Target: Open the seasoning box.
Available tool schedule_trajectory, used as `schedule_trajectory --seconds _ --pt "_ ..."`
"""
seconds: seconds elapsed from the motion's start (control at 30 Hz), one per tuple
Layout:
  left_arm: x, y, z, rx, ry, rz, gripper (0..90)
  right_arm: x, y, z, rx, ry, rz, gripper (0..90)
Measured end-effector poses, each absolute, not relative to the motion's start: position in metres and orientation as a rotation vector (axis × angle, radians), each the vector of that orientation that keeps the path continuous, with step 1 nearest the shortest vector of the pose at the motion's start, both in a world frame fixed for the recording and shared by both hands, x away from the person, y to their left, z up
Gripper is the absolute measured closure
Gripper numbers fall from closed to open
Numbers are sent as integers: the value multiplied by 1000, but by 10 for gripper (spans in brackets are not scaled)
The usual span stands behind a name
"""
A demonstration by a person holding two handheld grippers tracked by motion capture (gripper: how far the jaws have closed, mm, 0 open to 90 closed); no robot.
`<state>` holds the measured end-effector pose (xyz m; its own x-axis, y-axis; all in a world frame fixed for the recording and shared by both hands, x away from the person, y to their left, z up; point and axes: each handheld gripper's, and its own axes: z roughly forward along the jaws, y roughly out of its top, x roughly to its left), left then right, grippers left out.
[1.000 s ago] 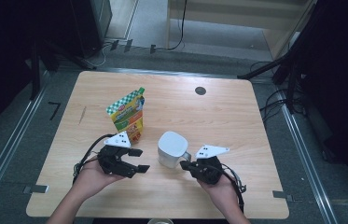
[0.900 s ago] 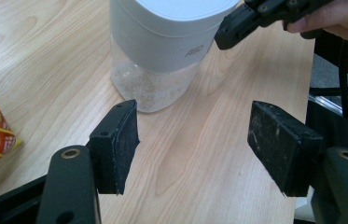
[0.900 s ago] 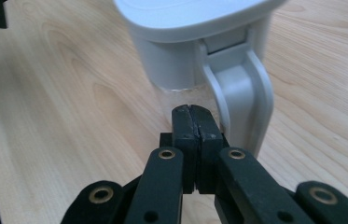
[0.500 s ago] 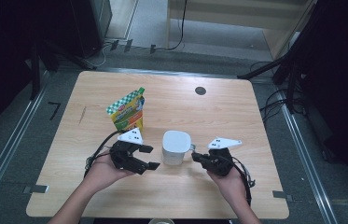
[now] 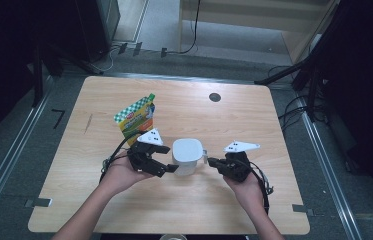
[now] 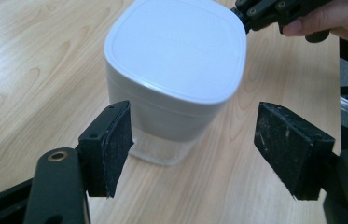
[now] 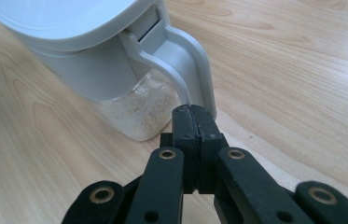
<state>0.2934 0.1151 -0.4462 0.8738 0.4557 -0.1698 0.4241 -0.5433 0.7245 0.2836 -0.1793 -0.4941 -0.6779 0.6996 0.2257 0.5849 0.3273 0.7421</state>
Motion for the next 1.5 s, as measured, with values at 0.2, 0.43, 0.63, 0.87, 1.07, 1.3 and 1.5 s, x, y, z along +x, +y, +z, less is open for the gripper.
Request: schedule_trajectory --seconds 0.2,0.43,0.63,0.87,1.07,1.3,1.5 --pt "303 111 -453 2219 614 73 262 289 -179 -494 1200 2450 1292 900" --pt "308 105 -461 2231 556 96 195 287 -180 -487 1167 2458 1309 900" --pt "312 98 -465 2218 527 113 180 288 -183 -487 1185 2429 1301 900" --pt "315 97 -465 2210 529 105 182 293 -184 -492 1200 2427 1285 900" --pt "316 96 -465 2211 532 100 182 299 -190 -489 1220 2395 1307 900" --pt "319 93 -467 2207 531 106 168 309 -182 -497 1224 2411 1267 900" --pt "321 89 -467 2216 543 129 141 308 -176 -497 1190 2423 1247 900"
